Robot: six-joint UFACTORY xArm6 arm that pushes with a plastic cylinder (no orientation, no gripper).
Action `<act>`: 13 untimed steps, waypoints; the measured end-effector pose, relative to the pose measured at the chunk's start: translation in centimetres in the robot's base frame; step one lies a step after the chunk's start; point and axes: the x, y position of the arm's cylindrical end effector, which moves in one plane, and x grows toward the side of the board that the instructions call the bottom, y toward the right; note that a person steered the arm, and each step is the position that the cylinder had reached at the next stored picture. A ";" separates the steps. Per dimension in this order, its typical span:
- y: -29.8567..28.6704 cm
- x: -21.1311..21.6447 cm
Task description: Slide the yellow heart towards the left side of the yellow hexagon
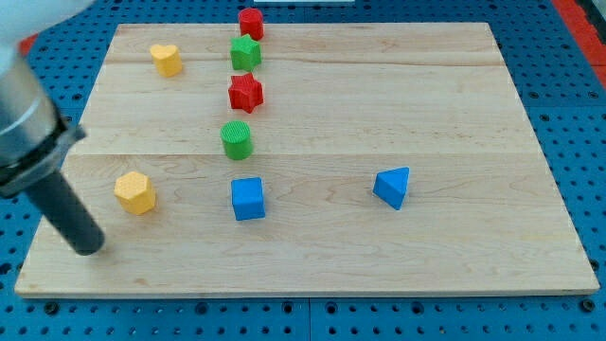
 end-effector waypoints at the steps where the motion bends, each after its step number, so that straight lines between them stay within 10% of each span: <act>1: -1.1 -4.1; 5: -5.4 -19.5; 9: 2.5 -34.7; 13: 3.5 -30.4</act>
